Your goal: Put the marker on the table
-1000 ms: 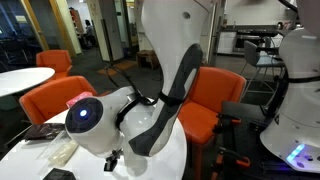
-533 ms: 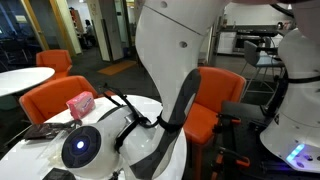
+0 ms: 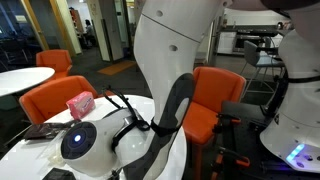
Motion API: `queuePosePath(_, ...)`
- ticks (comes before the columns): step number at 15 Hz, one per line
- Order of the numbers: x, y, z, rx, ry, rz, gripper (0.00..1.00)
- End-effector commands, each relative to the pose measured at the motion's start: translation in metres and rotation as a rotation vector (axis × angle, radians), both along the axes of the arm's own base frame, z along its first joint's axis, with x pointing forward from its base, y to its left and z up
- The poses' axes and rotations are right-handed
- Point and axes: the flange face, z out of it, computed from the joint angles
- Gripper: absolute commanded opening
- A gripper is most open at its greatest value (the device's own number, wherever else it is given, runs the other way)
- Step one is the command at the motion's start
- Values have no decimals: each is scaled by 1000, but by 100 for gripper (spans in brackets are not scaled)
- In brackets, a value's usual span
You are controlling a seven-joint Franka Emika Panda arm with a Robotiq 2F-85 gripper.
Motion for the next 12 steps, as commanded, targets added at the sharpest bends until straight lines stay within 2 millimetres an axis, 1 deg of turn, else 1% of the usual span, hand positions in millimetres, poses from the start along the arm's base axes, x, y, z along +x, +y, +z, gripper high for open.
queuePosePath(1, 8, 0, 12, 87, 73, 3, 100)
queuePosePath(5, 22, -4, 36, 193, 164, -54, 100)
queuePosePath(7, 31, -10, 53, 188, 176, -113, 100)
queuePosePath(9, 35, -15, 72, 170, 206, -147, 100)
queuePosePath(12, 37, -19, 100, 152, 265, -198, 100)
